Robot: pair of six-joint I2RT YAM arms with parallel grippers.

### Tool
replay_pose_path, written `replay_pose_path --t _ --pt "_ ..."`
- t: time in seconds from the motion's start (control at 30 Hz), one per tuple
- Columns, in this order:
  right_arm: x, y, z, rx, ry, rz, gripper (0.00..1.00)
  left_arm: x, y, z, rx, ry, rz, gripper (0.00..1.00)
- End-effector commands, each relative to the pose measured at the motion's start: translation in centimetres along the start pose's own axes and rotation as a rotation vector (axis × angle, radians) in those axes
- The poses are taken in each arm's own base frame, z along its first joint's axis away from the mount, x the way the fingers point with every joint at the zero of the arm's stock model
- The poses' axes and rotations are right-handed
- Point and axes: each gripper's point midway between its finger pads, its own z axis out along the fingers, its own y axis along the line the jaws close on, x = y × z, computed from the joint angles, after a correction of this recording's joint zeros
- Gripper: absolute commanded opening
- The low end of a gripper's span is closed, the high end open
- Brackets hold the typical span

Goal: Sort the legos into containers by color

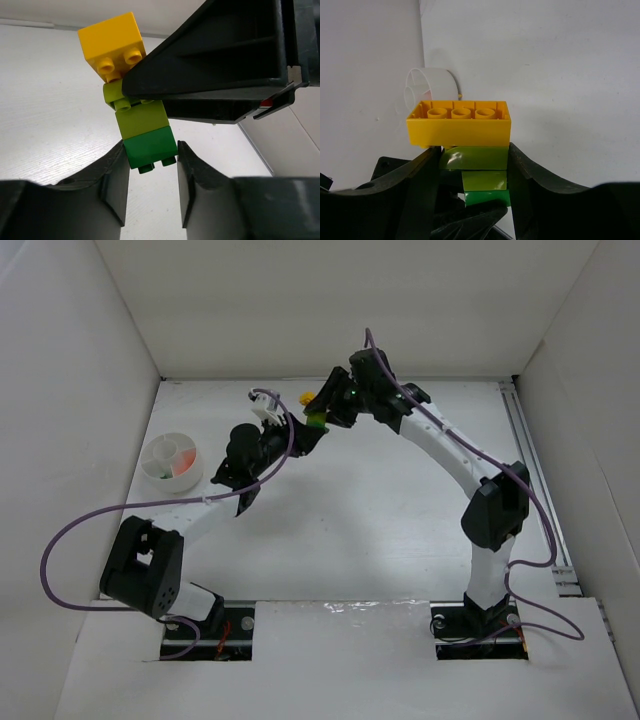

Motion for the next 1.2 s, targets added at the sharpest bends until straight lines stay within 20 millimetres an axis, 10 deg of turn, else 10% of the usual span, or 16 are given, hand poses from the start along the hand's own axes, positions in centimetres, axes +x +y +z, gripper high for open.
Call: replay_pose_path --t 0.0,0.27,0.83,1.0,1.17 --pt "-1.6 4.1 -3.3 -0.083 -0.096 -0.031 0.0 -2.0 -0.8 0.3 0.025 -0.055 0.001 0.16" --pt "-2.3 3.1 -3.1 -0.019 -0.154 -0.049 0.0 -2.1 -0.8 0.3 0.018 -0.06 -0.021 0.0" --pt "-6.8 1.6 -2.7 0.061 -0.318 -0.034 0.0 0.5 -0.7 -2.4 0.01 -0.012 -0.087 0.0" --pt "-8.1 -0.8 -2.5 0.087 -0.31 -0.065 0.0 1.0 -0.7 -3.4 0.009 0.006 -0.052 0.0" --pt "-5.7 -8.0 -2.6 0.173 -0.188 -0.287 0.0 1.4 -1.3 -5.4 0.047 0.05 0.112 0.0"
